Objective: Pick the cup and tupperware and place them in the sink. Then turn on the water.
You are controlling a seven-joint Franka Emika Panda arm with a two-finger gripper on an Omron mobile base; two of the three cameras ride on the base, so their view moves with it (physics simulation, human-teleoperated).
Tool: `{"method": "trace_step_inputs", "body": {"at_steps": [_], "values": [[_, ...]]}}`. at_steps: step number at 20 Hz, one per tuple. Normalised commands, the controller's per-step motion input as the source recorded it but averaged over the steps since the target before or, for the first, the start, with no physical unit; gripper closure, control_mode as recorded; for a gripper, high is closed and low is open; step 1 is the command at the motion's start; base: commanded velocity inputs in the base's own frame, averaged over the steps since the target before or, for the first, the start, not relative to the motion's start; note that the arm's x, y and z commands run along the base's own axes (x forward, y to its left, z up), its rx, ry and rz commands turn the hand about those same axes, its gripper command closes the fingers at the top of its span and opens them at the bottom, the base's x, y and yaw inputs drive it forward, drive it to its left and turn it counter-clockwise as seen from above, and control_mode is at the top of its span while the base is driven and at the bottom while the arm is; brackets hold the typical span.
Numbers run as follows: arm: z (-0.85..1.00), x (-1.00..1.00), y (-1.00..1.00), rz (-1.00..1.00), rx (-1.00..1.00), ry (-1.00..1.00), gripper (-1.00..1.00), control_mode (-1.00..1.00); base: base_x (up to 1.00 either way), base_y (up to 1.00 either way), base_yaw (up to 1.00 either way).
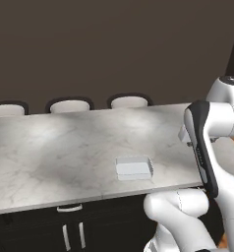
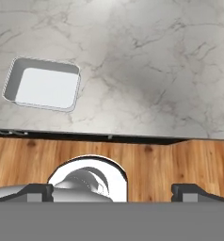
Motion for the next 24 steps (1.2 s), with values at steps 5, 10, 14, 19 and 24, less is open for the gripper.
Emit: {"method": "trace_step_inputs", "body": {"at_steps": [5,10,14,19,24], "values": [[0.00,0.00,0.00,0.00,0.00,0.00,-1.00,1.00,0.34,0.21,-0.01],[0.00,0.00,0.00,0.00,0.00,0.00,-1.00,1.00,0.25,0.31,-0.05],[0.00,0.00,0.00,0.00,0.00,0.00,-1.00,1.00,0.23,0.28,-0.05],[0.00,0.00,0.00,0.00,0.00,0.00,-1.00,1.00,0.25,0.30,-0.05],[0.00,0.00,0.00,0.00,0.00,0.00,-1.00,1.00,0.20,0.36,-0.04]]}}
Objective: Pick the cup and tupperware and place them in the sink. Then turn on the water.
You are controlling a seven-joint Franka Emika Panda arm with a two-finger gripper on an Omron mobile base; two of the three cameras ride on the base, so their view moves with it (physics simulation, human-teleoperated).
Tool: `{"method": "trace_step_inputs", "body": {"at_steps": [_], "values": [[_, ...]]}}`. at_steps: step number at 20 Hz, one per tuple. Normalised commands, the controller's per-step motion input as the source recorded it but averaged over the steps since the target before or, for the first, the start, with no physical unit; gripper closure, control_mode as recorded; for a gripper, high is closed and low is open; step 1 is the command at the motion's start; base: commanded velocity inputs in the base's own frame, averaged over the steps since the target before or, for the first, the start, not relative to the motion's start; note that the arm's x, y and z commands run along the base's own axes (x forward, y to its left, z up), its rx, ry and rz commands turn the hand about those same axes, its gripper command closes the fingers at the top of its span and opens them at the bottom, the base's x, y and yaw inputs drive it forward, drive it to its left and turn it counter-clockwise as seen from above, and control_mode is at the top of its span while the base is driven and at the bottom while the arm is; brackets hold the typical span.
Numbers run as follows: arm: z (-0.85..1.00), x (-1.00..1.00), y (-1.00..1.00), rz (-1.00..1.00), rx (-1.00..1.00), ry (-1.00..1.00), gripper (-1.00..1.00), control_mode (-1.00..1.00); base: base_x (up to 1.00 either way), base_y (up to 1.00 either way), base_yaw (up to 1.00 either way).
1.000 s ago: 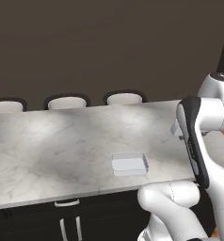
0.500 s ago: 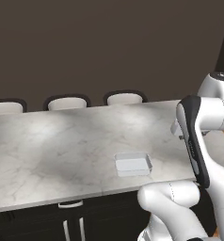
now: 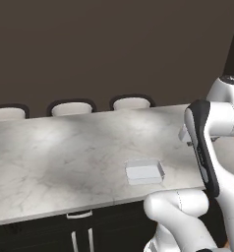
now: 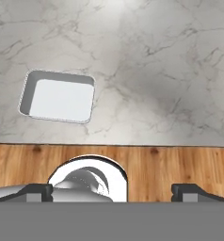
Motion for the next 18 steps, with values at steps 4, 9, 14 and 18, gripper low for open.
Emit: {"method": "trace_step_inputs", "body": {"at_steps": [4,9,14,18], "values": [[0.00,0.00,0.00,0.00,0.00,0.00,-1.00,1.00,0.31,0.34,-0.04],[0.00,0.00,0.00,0.00,0.00,0.00,-1.00,1.00,0.41,0.25,0.00],[0.00,0.00,0.00,0.00,0.00,0.00,-1.00,1.00,0.38,0.13,0.00],[0.00,0.00,0.00,0.00,0.00,0.00,-1.00,1.00,0.25,0.12,0.00]]}}
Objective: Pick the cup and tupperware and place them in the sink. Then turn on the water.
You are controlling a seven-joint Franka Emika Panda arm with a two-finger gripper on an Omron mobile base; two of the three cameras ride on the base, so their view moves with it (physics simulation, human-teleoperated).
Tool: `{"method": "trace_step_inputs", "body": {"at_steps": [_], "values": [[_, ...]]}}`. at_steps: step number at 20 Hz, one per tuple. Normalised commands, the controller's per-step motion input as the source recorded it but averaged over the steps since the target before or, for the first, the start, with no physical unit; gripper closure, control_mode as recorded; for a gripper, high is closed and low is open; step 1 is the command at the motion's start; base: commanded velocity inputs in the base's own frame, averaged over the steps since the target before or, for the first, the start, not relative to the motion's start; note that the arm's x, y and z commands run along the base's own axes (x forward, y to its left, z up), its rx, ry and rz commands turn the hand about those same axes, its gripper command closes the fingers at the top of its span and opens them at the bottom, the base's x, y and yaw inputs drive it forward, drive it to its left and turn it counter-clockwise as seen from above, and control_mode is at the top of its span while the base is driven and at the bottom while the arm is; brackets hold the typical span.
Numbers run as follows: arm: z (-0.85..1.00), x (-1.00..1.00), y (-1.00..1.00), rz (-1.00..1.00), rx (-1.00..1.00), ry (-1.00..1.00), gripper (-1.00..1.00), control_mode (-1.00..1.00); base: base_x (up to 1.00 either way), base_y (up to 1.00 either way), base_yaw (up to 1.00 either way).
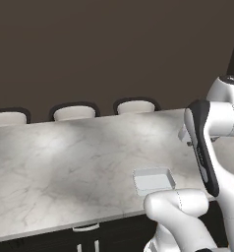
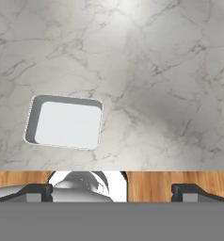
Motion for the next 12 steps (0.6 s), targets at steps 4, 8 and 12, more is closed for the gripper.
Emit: {"method": "trace_step_inputs", "body": {"at_steps": [4,8,12], "values": [[-0.09,0.00,0.07,0.00,0.00,0.00,-1.00,-1.00,0.02,0.05,0.00],[-0.27,0.00,0.24,0.00,0.00,0.00,-1.00,-1.00,0.00,0.00,0.00],[-0.27,0.02,0.21,0.00,0.00,0.00,-1.00,-1.00,0.00,0.00,0.00]]}}
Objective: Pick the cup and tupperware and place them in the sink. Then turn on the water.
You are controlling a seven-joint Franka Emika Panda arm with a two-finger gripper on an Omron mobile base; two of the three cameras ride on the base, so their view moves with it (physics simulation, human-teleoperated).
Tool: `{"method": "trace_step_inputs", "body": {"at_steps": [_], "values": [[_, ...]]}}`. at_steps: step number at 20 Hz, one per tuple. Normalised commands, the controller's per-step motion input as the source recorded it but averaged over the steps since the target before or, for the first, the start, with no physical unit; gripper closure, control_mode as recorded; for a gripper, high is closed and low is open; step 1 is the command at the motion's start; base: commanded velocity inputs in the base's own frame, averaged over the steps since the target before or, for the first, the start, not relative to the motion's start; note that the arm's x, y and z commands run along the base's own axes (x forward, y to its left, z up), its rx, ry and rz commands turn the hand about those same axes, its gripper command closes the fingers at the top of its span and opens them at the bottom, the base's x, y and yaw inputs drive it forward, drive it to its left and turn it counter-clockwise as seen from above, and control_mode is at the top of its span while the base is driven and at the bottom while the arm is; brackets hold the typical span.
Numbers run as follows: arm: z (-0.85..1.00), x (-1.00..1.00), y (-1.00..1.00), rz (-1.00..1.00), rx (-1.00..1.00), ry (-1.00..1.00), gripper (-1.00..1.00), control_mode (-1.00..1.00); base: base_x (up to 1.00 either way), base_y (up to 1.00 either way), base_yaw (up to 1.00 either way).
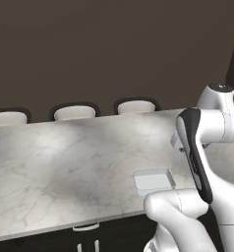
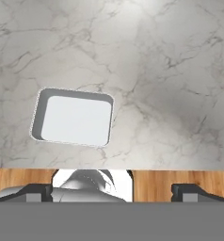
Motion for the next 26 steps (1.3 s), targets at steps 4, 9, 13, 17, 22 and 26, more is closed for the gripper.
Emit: {"method": "trace_step_inputs", "body": {"at_steps": [4,9,13,17,22,26], "values": [[-0.21,0.13,0.06,0.00,0.00,0.00,-1.00,-1.00,0.00,0.00,0.00],[-0.14,0.13,0.00,0.00,0.00,0.00,-1.00,-1.00,0.00,0.00,0.00],[-0.18,0.09,0.00,0.00,0.00,0.00,-1.00,-1.00,0.00,0.00,0.00],[-0.15,0.04,0.00,0.00,0.00,0.00,-1.00,-1.00,0.00,0.00,0.00],[-0.24,0.00,0.00,0.02,0.00,0.00,-1.00,-1.00,0.00,0.00,0.00],[-0.20,0.00,0.00,0.02,0.00,0.00,-1.00,-1.00,0.00,0.00,0.00]]}}
